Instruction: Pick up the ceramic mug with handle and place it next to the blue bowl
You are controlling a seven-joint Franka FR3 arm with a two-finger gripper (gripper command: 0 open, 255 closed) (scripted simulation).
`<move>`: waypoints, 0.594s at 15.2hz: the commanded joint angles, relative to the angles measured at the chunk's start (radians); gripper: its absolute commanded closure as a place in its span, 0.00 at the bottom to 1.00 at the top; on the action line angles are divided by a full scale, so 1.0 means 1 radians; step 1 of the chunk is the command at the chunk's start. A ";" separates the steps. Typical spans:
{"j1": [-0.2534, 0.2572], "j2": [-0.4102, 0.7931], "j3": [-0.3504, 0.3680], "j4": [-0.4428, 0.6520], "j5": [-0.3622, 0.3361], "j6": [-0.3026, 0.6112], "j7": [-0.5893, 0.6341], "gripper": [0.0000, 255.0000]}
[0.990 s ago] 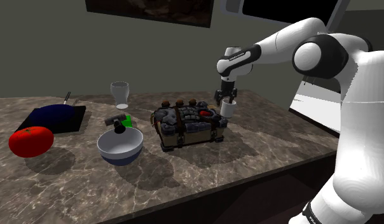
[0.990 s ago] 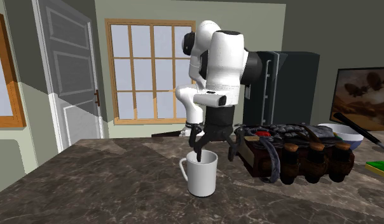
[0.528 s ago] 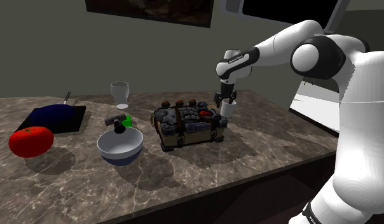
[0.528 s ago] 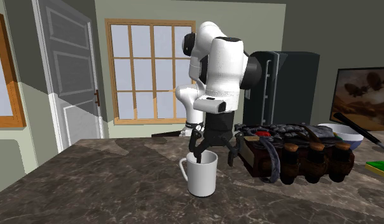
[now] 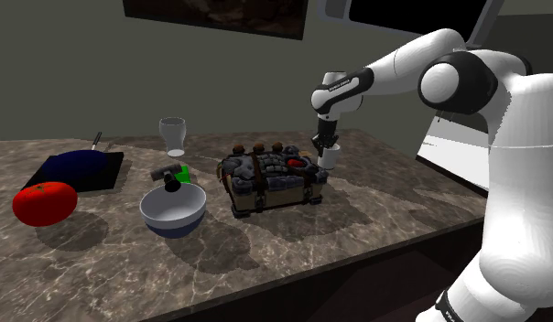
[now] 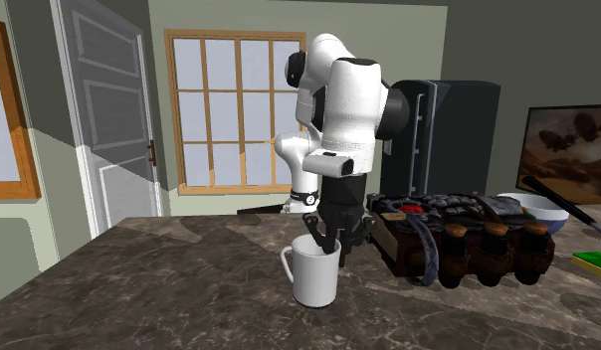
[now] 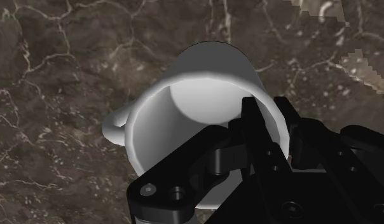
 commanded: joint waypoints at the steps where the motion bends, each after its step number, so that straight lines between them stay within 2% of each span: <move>1: 0.000 0.000 0.000 0.000 0.000 0.000 0.000 1.00; 5: 0.000 0.000 0.000 0.000 0.000 0.000 0.000 1.00; 9: 0.001 -0.021 -0.003 0.023 -0.005 -0.044 0.001 1.00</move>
